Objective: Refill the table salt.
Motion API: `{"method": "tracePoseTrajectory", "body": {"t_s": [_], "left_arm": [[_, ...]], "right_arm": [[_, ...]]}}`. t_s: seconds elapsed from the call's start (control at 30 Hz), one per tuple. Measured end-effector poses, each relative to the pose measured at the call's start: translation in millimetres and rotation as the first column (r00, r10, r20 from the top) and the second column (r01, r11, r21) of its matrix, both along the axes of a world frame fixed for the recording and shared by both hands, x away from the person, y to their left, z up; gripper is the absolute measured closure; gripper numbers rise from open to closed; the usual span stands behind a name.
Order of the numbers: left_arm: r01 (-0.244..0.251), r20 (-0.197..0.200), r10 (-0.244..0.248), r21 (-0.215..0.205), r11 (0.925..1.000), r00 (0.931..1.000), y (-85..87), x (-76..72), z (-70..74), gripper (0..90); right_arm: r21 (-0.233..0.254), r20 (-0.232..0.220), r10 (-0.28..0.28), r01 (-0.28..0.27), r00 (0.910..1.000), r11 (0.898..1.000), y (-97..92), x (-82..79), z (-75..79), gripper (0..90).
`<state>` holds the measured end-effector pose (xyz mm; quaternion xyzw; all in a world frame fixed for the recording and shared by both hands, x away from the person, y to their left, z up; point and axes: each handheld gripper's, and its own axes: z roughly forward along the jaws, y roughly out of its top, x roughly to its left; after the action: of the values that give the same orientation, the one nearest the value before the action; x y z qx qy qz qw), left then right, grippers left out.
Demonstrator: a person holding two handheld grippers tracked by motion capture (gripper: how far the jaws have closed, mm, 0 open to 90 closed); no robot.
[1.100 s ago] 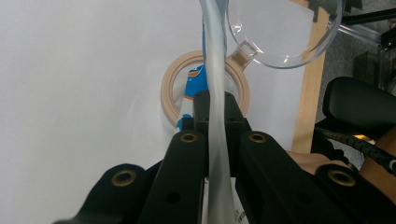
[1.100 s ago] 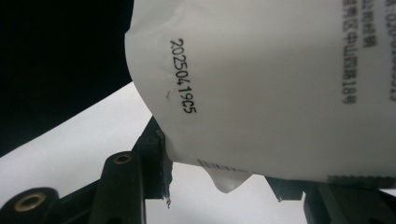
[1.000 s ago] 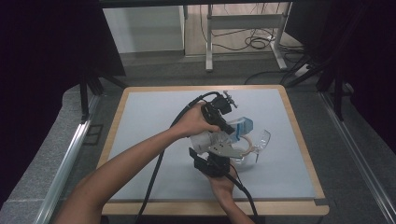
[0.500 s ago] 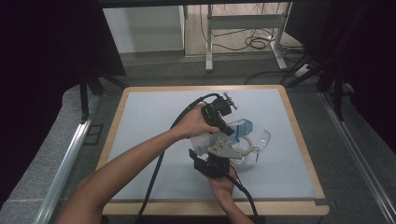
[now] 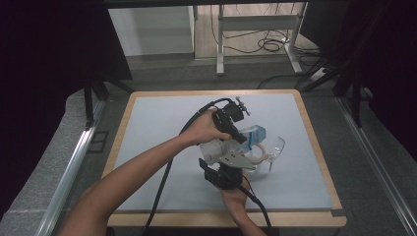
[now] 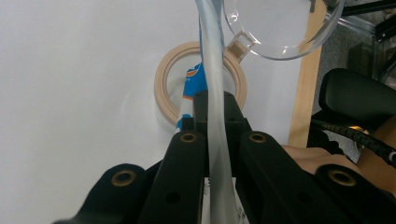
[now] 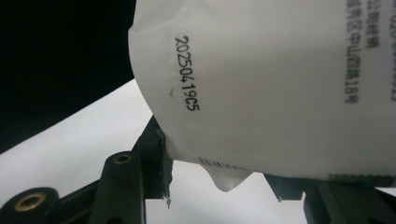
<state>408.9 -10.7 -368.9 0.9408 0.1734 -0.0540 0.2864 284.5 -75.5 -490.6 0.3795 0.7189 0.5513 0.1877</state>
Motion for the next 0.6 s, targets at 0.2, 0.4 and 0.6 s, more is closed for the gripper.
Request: {"method": "tracePoseTrajectory", "body": {"t_s": [0.2, 0.4, 0.6], "left_arm": [[0.002, -0.002, -0.002, -0.005, 1.0000, 1.0000, -3.5, 0.7, 2.7, 89.8], [0.009, -0.003, -0.009, 0.006, 0.9999, 1.0000, -5.5, 2.5, 1.7, 89.9], [0.005, -0.002, -0.005, 0.006, 1.0000, 1.0000, -4.7, 2.7, 1.1, 89.9]], "right_arm": [[0.020, 0.003, -0.005, 0.005, 1.0000, 1.000, -2.4, -1.2, 4.4, 49.9], [0.018, 0.000, -0.007, 0.007, 1.0000, 1.000, -4.5, -0.6, 4.8, 49.9], [0.012, 0.005, -0.008, 0.008, 1.0000, 1.000, -3.4, -1.3, 4.3, 50.0]]}}
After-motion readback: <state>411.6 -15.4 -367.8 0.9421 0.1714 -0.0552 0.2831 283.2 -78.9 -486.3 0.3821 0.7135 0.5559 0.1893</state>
